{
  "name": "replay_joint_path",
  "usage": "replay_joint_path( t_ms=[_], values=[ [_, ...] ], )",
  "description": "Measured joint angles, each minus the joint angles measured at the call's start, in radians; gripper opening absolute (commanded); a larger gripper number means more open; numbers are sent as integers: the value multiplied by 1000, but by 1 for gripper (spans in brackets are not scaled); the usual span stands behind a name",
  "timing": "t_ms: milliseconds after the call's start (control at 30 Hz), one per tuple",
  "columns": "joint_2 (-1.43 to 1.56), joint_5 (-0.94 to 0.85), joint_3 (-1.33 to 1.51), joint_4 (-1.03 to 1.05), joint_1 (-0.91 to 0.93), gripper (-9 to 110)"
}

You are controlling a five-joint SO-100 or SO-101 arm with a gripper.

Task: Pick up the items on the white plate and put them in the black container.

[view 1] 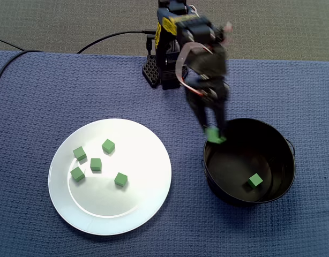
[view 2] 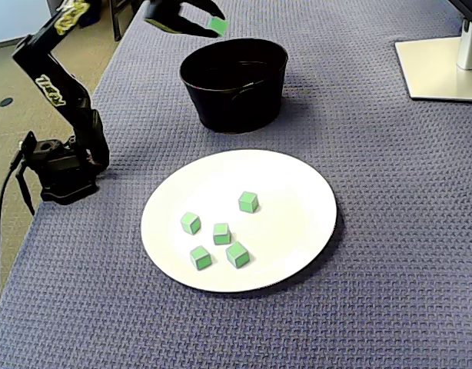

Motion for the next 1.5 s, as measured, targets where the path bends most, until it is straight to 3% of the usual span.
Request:
replay_joint_path(
  t_ms=[333,467,567,833,1000,1200,1367,1500],
  values=[
    [-354,15,0,-23,-123,0],
    [-410,3,0,-23,-158,23],
    [-417,3,-3,-21,-163,34],
    [-347,-100,-127,161,-137,36],
    [-179,-299,-196,371,32,36],
    [-40,-540,-196,520,416,33],
    [-51,-649,-95,495,756,33],
    [-104,-739,49,380,908,33]
  ],
)
